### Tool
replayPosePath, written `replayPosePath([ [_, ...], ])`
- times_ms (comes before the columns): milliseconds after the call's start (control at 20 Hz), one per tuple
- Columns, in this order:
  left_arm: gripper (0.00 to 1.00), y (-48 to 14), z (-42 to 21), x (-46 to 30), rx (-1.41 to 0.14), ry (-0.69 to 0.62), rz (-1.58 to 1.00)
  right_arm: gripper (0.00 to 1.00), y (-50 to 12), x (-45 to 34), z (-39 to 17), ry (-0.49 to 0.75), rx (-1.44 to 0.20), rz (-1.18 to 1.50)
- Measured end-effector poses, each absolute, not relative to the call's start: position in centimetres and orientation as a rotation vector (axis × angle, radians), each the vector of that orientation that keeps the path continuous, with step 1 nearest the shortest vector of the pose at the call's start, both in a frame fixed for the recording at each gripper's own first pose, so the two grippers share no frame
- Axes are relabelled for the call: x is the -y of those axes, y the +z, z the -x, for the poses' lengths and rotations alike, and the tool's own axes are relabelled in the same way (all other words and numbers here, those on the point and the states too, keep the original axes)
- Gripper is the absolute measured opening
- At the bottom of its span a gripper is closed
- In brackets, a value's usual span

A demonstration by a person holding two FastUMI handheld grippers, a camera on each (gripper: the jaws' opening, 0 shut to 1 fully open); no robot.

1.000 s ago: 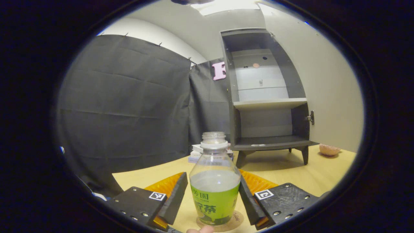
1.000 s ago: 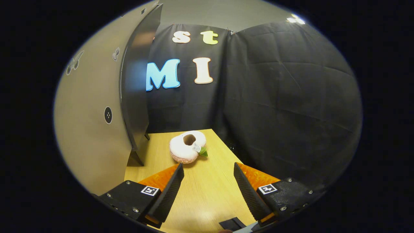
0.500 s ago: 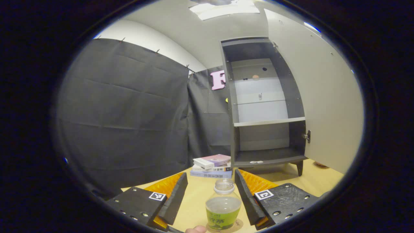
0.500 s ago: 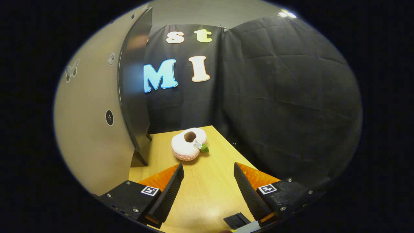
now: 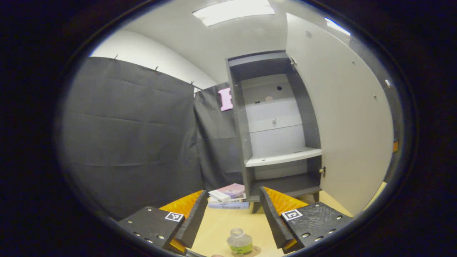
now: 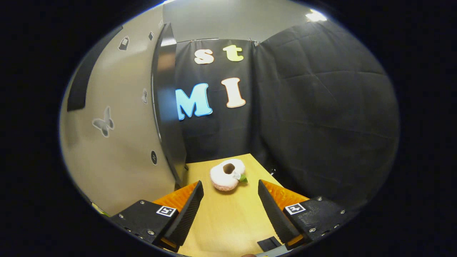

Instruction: Open the cabinet door with the right hand, grasp the bottle in the cabinet with the left hand and place it on the coaster, then close the cabinet door with the right hand.

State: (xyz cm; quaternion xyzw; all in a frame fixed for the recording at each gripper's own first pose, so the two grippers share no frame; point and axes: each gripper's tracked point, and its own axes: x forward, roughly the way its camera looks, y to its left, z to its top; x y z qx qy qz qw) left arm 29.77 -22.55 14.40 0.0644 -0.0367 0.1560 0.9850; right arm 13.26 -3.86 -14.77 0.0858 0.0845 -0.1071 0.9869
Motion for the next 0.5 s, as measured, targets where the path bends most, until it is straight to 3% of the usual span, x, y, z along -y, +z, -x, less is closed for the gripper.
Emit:
replayPosePath([
  [50, 0.92, 14.6, -29.9, 23.2, 0.071, 0.284, -0.107, 0.94, -13.8, 3.5, -12.8, -0.210, -0.164, -0.171],
  [200, 0.77, 15.6, -30.4, 23.7, 0.051, 0.240, -0.074, 0.95, -11.3, 3.2, -11.7, -0.208, -0.139, -0.147],
  [300, 0.97, 14.9, -31.6, 25.2, 0.013, 0.160, -0.036, 0.94, -9.2, 3.0, -11.5, -0.192, -0.092, -0.136],
  [350, 1.00, 14.8, -32.0, 25.2, -0.005, 0.151, -0.037, 0.94, -8.4, 3.4, -11.3, -0.201, -0.080, -0.125],
  [400, 0.93, 15.1, -32.0, 25.1, -0.017, 0.147, -0.048, 0.94, -7.6, 3.4, -11.0, -0.196, -0.067, -0.127],
  [500, 0.93, 16.8, -32.4, 25.0, -0.013, 0.140, -0.069, 0.94, -5.6, 2.8, -10.9, -0.176, -0.038, -0.151],
])
